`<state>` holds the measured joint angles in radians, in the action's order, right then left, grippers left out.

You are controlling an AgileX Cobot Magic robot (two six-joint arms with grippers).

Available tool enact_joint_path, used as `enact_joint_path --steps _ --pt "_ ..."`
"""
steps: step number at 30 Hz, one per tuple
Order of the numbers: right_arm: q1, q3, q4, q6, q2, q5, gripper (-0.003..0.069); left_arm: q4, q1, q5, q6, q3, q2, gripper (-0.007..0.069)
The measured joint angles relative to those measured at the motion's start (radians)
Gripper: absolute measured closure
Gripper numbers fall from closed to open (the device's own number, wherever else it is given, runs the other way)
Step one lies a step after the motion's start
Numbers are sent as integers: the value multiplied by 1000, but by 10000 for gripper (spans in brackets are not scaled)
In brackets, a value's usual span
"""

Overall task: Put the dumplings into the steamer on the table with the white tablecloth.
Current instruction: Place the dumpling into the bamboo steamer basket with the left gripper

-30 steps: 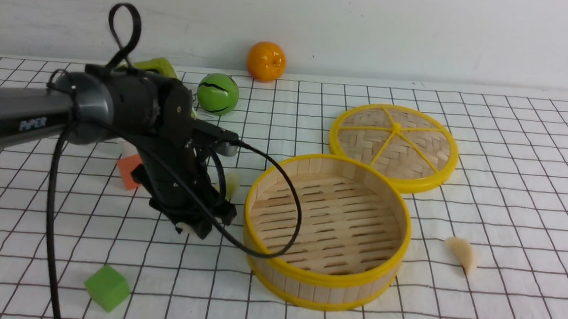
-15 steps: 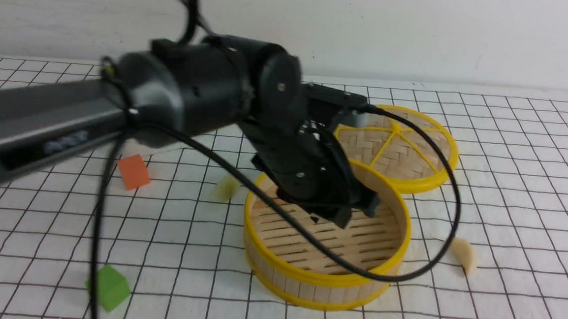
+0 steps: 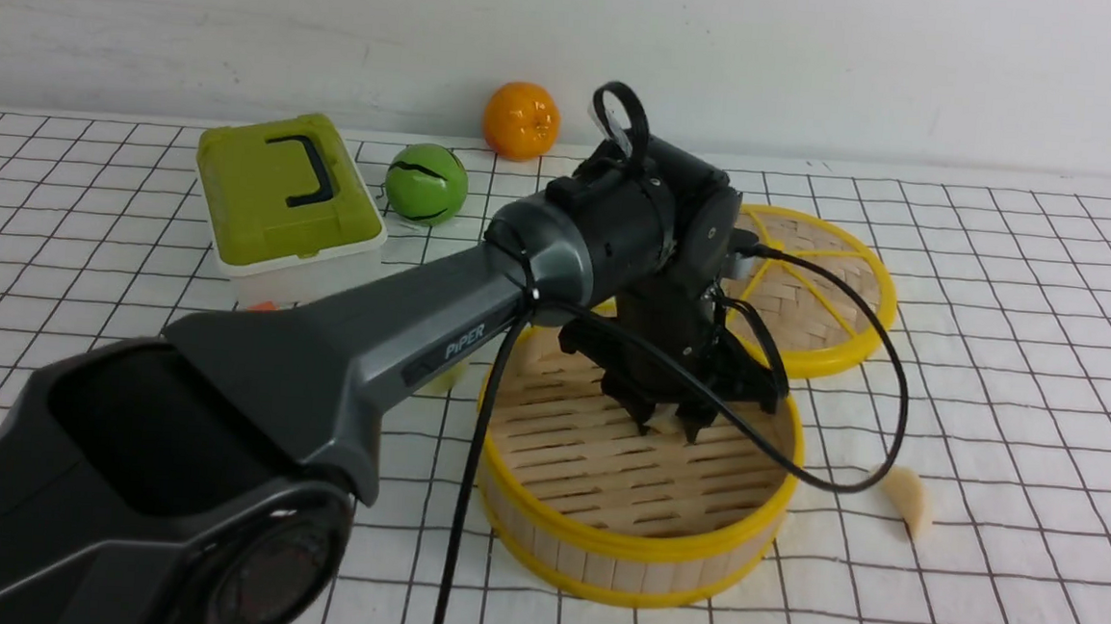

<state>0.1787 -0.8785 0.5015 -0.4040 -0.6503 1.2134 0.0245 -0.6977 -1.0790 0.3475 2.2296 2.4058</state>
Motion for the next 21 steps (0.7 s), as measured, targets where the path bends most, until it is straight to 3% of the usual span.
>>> enact_joint_path --steps 6,9,16,21 --pt "1 0 0 2 0 0 618 25 0 -65 -6 33 -7 118" --pt "1 0 0 2 0 0 618 60 0 -137 -41 57 -51 73" --pt "1 0 0 2 0 -1 617 138 42 -156 -90 -2 -297 59" --pt "1 0 0 2 0 -4 615 143 182 -159 -109 -224 -477 60"
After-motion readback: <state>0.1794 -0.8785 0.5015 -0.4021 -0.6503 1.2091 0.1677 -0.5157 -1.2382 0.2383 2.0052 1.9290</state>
